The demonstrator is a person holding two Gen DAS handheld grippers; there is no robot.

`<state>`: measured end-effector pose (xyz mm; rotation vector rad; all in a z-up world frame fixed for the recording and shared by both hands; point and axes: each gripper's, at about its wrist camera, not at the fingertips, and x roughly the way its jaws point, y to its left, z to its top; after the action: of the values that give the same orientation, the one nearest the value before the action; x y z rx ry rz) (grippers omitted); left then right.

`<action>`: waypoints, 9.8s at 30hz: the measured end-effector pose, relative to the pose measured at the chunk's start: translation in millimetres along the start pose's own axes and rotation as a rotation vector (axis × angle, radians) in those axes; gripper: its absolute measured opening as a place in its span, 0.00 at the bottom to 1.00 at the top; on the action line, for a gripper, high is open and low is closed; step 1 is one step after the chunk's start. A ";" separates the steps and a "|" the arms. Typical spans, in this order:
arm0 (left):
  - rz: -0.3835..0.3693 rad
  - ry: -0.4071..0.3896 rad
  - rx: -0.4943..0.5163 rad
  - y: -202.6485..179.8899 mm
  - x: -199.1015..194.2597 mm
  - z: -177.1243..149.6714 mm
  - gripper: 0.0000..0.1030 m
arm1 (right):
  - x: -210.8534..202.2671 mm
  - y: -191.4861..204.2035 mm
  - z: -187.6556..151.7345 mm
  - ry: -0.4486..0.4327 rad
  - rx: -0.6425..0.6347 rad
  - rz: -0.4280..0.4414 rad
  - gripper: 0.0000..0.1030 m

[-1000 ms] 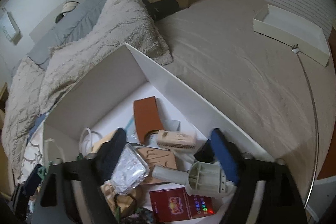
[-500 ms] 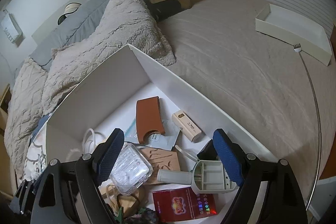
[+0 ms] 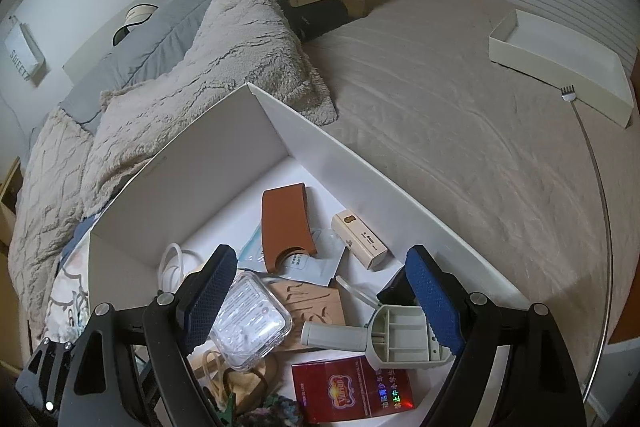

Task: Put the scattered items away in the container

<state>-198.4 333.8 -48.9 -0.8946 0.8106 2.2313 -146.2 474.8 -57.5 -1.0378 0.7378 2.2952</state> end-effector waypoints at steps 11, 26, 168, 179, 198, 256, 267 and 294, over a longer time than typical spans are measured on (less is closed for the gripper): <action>0.127 -0.053 0.009 3.2 -7.7 -2.5 0.75 | -0.1 2.6 -0.5 0.000 -0.007 -0.001 0.84; 0.101 -0.050 -0.036 5.5 -12.3 -1.7 0.75 | -2.4 3.0 -0.9 -0.005 -0.012 -0.007 0.84; 0.175 0.054 -0.765 205.9 -83.7 -316.0 1.00 | 15.1 254.1 -224.7 -0.095 -0.955 0.204 1.00; 0.096 0.121 -0.767 201.3 -58.3 -322.1 1.00 | 43.9 267.2 -250.5 0.019 -1.060 0.233 1.00; 0.092 0.193 -0.754 196.1 -36.3 -324.3 1.00 | 61.5 253.6 -238.4 0.186 -0.950 0.345 1.00; 0.079 0.071 -0.962 199.0 -38.1 -329.4 0.64 | 22.3 235.2 -250.7 0.147 -0.917 0.468 0.54; 0.042 0.105 -0.842 171.0 -53.0 -327.3 0.63 | 1.0 203.5 -267.8 0.179 -0.871 0.440 0.54; -0.087 0.082 -0.765 144.7 -74.4 -324.6 0.63 | 3.0 196.4 -266.5 0.181 -0.805 0.457 0.54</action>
<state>-131.6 -11.5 -138.8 -1.3305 -0.0940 2.4538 -138.3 159.2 -157.3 -1.5572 0.0706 3.0254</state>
